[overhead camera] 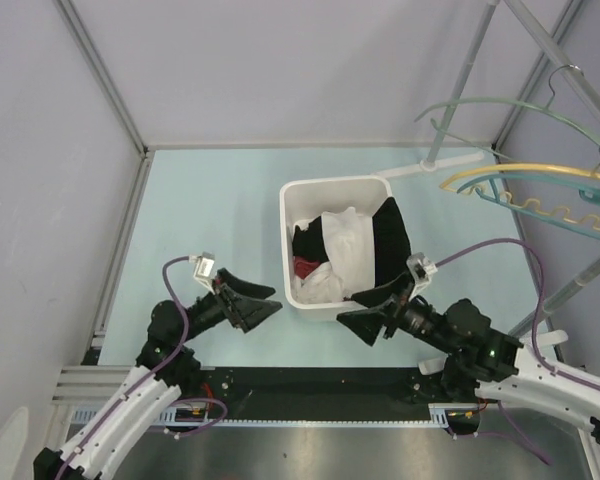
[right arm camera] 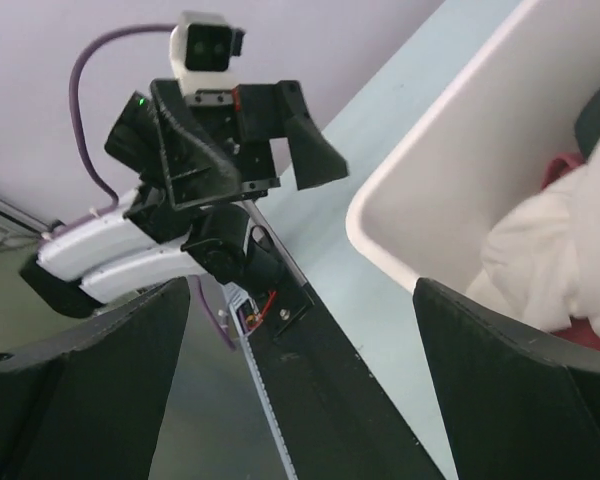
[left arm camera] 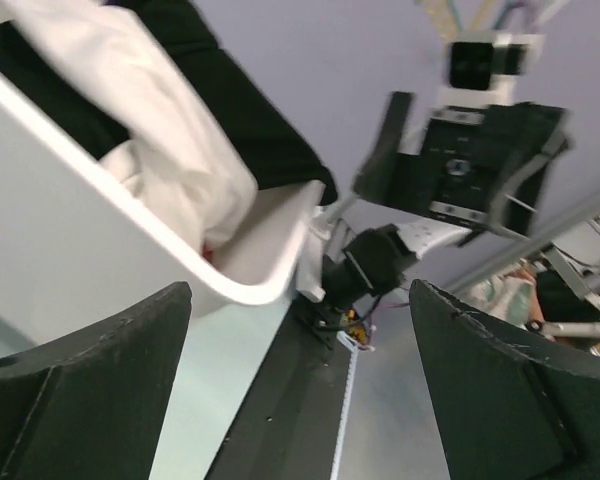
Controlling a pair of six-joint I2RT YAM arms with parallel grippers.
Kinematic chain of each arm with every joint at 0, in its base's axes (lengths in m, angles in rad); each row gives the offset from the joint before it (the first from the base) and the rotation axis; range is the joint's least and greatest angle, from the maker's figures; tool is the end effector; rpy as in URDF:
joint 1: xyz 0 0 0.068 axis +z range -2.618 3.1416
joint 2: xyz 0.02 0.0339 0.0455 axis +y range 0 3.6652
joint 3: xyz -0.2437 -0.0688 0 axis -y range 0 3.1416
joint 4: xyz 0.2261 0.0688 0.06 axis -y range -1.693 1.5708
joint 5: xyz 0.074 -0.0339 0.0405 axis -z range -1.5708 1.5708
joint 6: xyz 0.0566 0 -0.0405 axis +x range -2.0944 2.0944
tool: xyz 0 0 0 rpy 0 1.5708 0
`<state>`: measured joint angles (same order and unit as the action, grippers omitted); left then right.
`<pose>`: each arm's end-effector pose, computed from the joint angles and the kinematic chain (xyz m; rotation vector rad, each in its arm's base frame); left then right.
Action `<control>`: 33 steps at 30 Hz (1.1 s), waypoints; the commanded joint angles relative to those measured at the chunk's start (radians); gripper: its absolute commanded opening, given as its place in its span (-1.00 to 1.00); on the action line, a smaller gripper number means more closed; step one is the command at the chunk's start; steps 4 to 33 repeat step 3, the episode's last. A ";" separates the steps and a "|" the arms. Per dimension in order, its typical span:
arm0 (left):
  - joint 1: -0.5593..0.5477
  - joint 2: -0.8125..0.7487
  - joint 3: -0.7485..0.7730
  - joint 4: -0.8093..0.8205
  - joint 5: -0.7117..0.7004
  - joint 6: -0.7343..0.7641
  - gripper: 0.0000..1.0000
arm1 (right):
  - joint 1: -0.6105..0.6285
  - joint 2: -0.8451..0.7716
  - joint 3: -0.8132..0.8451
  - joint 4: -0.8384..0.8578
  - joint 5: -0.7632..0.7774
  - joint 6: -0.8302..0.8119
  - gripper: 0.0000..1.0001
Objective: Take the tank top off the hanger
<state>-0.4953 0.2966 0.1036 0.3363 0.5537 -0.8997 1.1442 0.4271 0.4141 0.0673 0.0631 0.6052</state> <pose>0.1101 -0.0933 0.2177 0.1884 1.6336 -1.4990 0.0675 0.1399 0.2786 -0.3923 1.6298 1.3235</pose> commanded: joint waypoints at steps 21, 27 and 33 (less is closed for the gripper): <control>-0.046 -0.201 -0.079 0.116 0.035 -0.056 0.92 | 0.051 -0.293 -0.139 -0.055 0.257 0.154 0.99; -0.046 -0.201 -0.079 0.116 0.035 -0.056 0.92 | 0.051 -0.293 -0.139 -0.055 0.257 0.154 0.99; -0.046 -0.201 -0.079 0.116 0.035 -0.056 0.92 | 0.051 -0.293 -0.139 -0.055 0.257 0.154 0.99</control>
